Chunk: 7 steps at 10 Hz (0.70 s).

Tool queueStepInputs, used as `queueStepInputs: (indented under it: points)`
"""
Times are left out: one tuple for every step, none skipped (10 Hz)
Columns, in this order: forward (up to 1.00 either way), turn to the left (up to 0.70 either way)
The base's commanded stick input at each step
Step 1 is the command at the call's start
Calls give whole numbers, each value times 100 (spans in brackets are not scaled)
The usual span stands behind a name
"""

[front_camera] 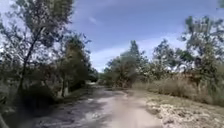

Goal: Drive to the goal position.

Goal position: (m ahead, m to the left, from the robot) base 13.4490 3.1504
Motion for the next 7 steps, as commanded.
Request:
queueStepInputs:
  points:
    - [50,0]
    - [50,0]
    - [50,0]
    - [50,0]
    - [50,0]
    - [50,0]
    - [50,0]
